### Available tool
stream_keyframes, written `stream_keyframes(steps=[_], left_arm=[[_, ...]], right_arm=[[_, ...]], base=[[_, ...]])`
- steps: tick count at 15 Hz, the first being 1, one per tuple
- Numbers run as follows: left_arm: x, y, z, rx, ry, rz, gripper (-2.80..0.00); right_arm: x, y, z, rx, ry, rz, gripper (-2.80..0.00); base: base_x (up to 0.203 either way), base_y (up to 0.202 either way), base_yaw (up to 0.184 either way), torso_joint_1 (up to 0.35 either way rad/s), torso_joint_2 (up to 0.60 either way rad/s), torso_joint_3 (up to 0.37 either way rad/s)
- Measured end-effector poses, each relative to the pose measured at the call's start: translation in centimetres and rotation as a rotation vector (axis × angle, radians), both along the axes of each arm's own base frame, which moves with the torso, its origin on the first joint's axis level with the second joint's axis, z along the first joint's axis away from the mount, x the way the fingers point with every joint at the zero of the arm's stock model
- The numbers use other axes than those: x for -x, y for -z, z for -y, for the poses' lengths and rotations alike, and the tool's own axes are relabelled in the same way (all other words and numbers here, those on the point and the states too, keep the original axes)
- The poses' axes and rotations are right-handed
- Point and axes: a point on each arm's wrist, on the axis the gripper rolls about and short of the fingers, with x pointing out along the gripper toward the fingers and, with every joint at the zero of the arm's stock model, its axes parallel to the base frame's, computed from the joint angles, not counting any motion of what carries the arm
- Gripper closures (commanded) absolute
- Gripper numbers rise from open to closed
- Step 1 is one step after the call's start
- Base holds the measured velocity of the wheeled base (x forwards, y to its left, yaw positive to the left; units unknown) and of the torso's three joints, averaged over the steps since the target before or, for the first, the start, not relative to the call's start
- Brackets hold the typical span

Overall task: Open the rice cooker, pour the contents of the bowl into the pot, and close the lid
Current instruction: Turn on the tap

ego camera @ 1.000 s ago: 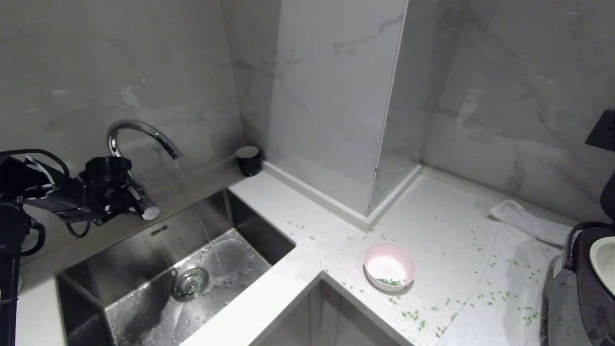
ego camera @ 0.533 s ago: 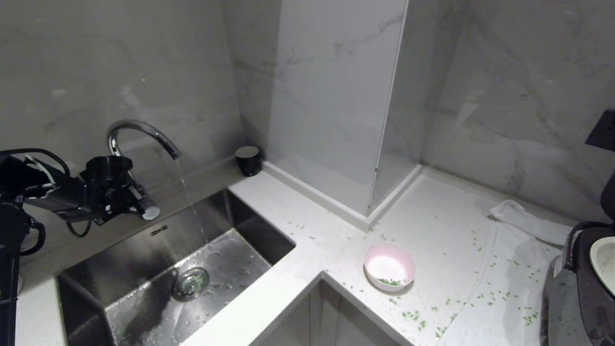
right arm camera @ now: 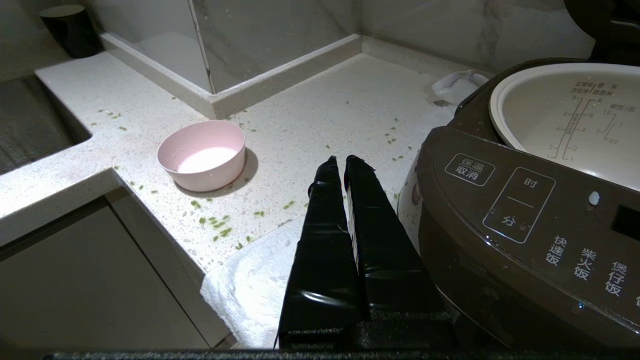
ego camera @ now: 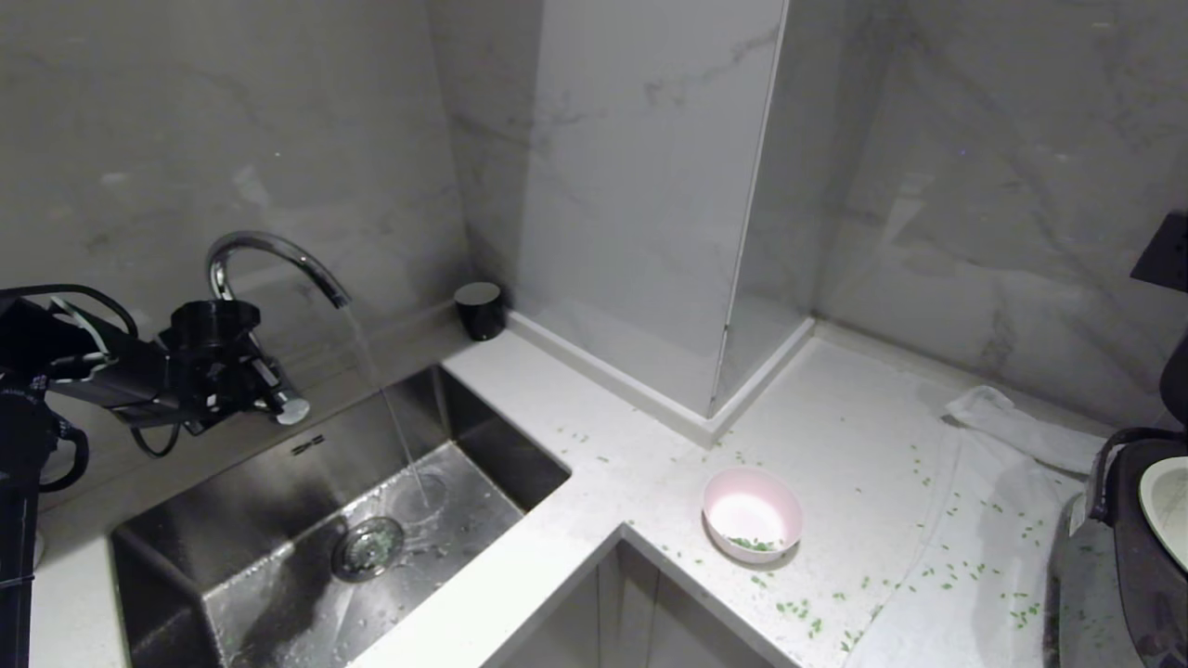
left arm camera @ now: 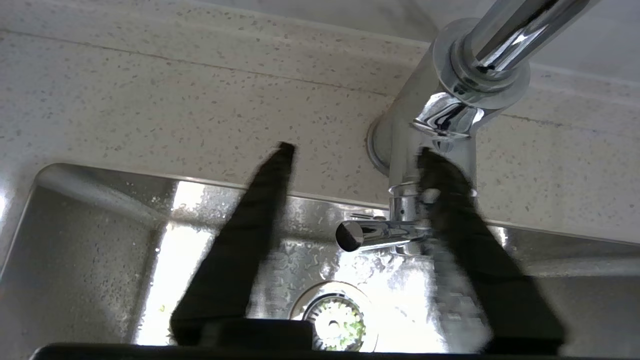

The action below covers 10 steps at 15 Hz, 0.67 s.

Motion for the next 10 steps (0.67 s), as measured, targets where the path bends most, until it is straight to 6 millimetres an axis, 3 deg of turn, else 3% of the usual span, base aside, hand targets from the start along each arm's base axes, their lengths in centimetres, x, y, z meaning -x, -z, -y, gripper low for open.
stream_keyframes(steps=[6, 10], left_arm=[[1.5, -1.5, 0.6, 0.010, 0.010, 0.003, -2.80], [4.3, -2.5, 4.9, 0.040, 0.097, -0.031, -2.80]], right_arm=[[0.0, 0.0, 0.0, 0.000, 0.000, 0.000, 0.00], [0.0, 0.0, 0.0, 0.000, 0.000, 0.000, 0.00]], base=[[0.000, 0.000, 0.000, 0.000, 0.00, 0.000], [0.000, 0.000, 0.000, 0.000, 0.00, 0.000]])
